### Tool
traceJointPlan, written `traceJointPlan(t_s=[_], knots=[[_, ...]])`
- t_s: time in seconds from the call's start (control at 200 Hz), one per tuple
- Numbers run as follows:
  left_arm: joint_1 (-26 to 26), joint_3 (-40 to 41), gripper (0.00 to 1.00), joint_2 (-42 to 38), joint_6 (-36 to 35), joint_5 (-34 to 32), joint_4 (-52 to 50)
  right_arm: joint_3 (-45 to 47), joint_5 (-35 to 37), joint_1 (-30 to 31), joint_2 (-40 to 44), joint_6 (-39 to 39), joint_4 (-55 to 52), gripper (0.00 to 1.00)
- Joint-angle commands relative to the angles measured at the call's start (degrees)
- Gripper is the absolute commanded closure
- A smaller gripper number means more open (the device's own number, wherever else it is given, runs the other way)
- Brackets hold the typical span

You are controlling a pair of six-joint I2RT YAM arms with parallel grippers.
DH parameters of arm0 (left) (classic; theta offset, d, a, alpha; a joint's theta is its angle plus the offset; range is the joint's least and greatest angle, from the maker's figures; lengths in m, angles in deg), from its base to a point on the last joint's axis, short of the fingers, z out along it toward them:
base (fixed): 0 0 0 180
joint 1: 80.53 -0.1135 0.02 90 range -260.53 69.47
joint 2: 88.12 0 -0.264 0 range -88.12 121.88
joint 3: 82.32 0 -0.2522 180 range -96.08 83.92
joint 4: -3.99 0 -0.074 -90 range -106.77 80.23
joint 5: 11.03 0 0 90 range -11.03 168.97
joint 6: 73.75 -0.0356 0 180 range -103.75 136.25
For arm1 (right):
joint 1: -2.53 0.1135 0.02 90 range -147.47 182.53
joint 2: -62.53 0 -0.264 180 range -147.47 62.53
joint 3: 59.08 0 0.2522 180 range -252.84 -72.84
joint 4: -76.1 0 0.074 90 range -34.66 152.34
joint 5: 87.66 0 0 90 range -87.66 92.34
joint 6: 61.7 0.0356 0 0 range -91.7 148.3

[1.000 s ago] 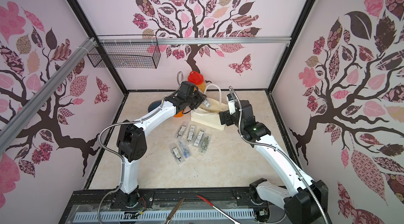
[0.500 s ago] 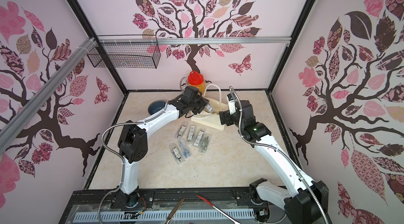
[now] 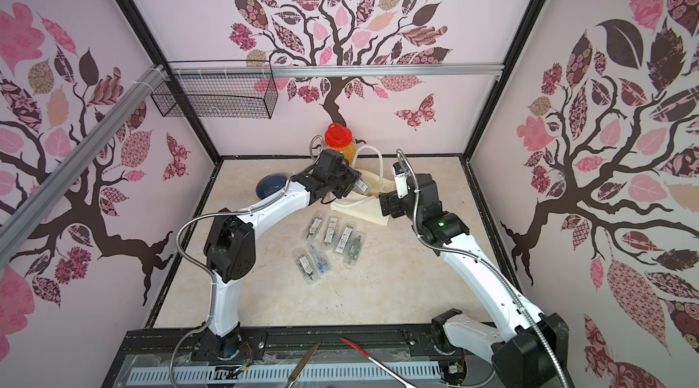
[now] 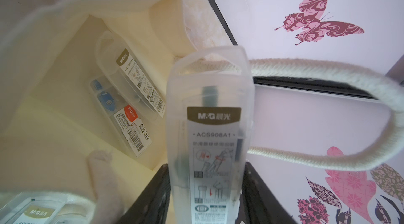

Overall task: Put the compass set into the canvas bag
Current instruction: Place the compass set in the canvas bag.

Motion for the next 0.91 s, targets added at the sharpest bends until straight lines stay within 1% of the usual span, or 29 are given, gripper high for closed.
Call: traceJointPlan(t_s=[0.0,0.115,0.215,0.335,0.41,0.565,0.675,0.76,0.9], knots=[[-0.04,2.43,0.48,-1.47,1.79,0.14,2.67,-0.21,-0.1,-0.22,1.12,-0.54,0.59,0.03],[-0.1,3.25,0.47,-1.39,3.47,0.46,3.87,0.14,-0.06,-0.3,1.3,-0.47,0.59,0.03],[-0.25,2.61,0.45,-0.62,4.88,1.0,3.79,0.23,-0.07,-0.27,1.27,-0.34,0.35,0.03],[-0.27,1.88,0.43,-0.62,4.94,0.61,2.86,0.39,0.04,-0.22,1.47,-0.41,0.48,0.03],[-0.23,2.05,0.4,-0.77,4.91,0.17,2.72,0.37,0.01,-0.23,1.47,-0.45,0.33,0.03],[-0.28,1.75,0.4,-1.71,3.28,-0.39,3.19,0.03,-0.05,-0.27,1.56,-0.24,0.25,0.03],[-0.25,0.26,0.4,-2.94,-0.65,-1.41,2.75,-1.68,0.07,-0.26,0.87,0.46,-1.72,0.03],[-0.26,-2.31,0.4,-4.12,-5.87,-2.95,0.74,-4.18,-0.89,-0.39,0.26,1.81,-4.7,0.03],[-1.15,-6.05,0.38,-6.73,-15.48,-5.99,-3.52,-8.86,-3.57,-0.93,-1.27,6.73,-11.33,0.04]])
